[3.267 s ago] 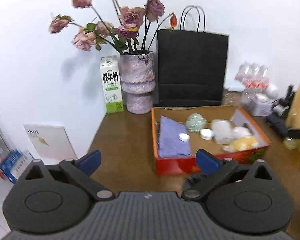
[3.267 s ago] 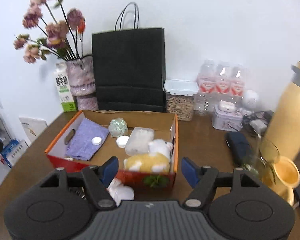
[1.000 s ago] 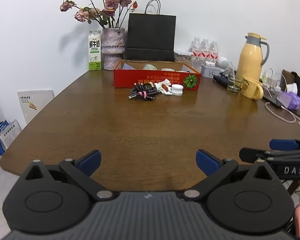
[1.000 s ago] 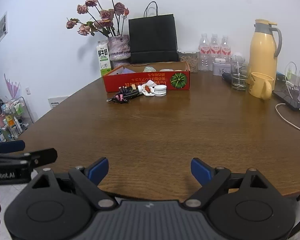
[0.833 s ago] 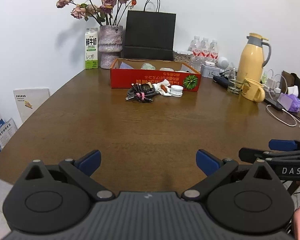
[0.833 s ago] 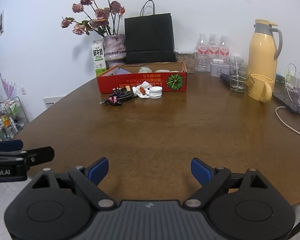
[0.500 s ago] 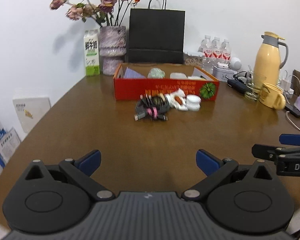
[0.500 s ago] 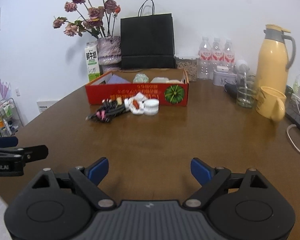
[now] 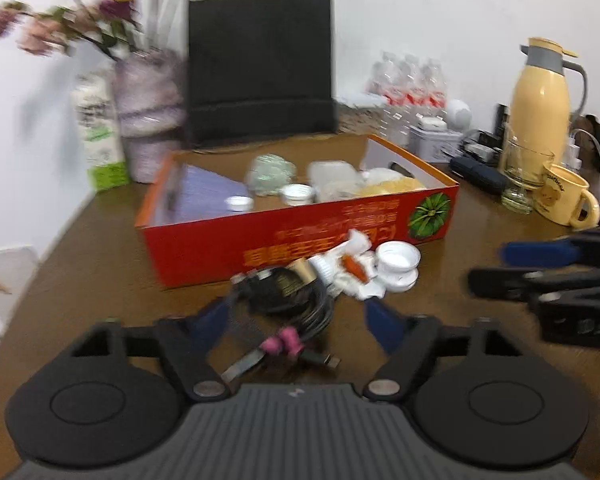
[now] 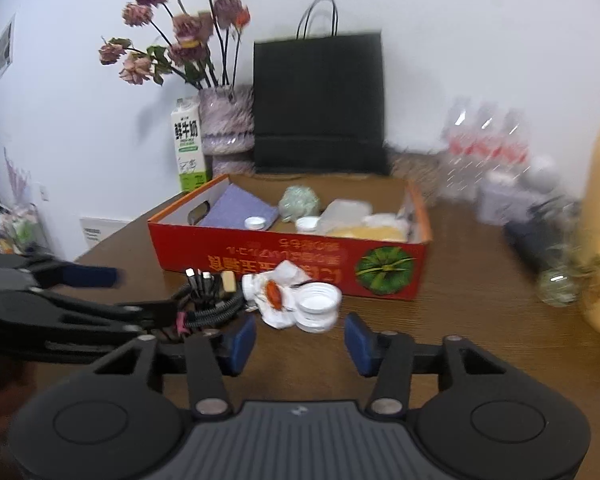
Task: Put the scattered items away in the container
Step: 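Grasp the black cable with the left tool while the right tool grasps the orange candy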
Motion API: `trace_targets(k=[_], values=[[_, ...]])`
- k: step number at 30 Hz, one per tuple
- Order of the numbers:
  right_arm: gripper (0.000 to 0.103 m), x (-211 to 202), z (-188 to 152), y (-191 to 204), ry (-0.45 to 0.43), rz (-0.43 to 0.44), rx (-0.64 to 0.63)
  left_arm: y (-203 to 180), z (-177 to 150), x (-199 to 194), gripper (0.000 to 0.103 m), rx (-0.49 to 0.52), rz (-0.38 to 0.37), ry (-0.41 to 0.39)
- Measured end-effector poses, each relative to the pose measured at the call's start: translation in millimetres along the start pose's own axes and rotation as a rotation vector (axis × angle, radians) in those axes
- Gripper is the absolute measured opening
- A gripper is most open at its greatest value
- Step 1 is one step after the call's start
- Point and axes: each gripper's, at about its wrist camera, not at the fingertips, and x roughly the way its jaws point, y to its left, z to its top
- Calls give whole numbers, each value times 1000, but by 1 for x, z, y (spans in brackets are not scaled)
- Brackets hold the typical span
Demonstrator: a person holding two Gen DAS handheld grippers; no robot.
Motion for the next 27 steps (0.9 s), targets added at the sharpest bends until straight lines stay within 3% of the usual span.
trace_targets(k=[3,8,12,14,15,21,27], values=[[33,35,13,-4,28,38,3,4,7,33,58,-15,-12,47],[33,83,28,-4,92,105,-53,19,5,65,29,-56,-25,80],[30,105,27,4,123,133,-106,28,3,62,28,-82,-50,85],[24,114,25,7,124,138,-121,33,2,56,14,-107,-85,61],[20,119,24,8,128,133,-129,34,2,53,13,-111,-80,59],[16,129,14,15,141,113,-180,49,9,37,12,-157,-27,0],[13,97,26,11,57,95,-141,59,16,9,11,-192,-24,-87]])
